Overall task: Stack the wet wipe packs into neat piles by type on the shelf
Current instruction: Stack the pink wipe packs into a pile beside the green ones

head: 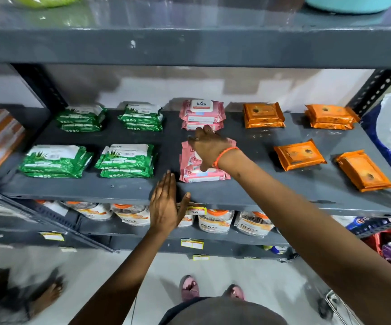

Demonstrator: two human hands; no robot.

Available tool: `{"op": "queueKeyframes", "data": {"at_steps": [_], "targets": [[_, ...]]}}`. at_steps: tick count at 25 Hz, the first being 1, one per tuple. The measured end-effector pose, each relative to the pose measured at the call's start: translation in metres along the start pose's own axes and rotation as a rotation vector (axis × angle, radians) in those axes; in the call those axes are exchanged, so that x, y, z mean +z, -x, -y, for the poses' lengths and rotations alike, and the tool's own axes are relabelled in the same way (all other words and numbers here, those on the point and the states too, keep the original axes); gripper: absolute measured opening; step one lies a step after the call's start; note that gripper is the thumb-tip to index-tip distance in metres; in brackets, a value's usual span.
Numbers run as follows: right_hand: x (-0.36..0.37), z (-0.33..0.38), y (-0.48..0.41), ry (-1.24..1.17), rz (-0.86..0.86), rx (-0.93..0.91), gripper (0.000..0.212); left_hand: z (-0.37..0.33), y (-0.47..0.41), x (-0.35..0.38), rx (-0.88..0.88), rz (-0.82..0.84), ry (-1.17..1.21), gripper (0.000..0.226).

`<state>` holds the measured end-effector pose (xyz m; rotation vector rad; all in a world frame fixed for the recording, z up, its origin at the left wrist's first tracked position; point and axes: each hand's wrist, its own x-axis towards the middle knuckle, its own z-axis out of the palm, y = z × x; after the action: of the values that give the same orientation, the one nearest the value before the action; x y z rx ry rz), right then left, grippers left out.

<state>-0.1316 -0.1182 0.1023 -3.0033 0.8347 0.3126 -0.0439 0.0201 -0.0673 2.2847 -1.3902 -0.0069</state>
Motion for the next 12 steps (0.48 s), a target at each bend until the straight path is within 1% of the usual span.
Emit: {"op": "queueKeyframes", "data": {"at_steps": [3,4,6,7,8,9,10,11,12], "targets": [[0.008,0.009,-0.009,0.012,0.081,-0.056,0.066,-0.006,-0.006,-0.005,-0.06,-0.026,0.091,0.083],[0.006,0.008,-0.008,-0.02,0.1,-0.056,0.068,-0.01,-0.009,-0.009,-0.095,-0.035,0.15,0.083],[0.001,0.0,0.0,-0.265,0.138,-0.015,0.07,-0.021,-0.018,-0.018,-0.173,-0.037,0.324,0.077],[0.004,-0.008,0.001,-0.385,0.119,0.021,0.07,-0.027,-0.026,-0.022,-0.202,-0.027,0.425,0.07],[0.009,-0.015,0.002,-0.458,0.031,0.069,0.073,-0.034,-0.034,-0.025,-0.232,-0.01,0.527,0.065],[0.022,-0.023,0.0,-0.479,-0.1,0.154,0.074,-0.042,-0.042,-0.027,-0.272,0.005,0.622,0.061],[0.038,-0.029,-0.001,-0.528,-0.21,0.278,0.073,-0.049,-0.051,-0.027,-0.319,0.014,0.697,0.061],[0.053,-0.031,0.0,-0.642,-0.267,0.405,0.069,-0.054,-0.057,-0.026,-0.372,0.024,0.743,0.061],[0.067,-0.031,0.0,-0.841,-0.252,0.516,0.067,-0.06,-0.061,-0.024,-0.413,0.028,0.758,0.061]]}}
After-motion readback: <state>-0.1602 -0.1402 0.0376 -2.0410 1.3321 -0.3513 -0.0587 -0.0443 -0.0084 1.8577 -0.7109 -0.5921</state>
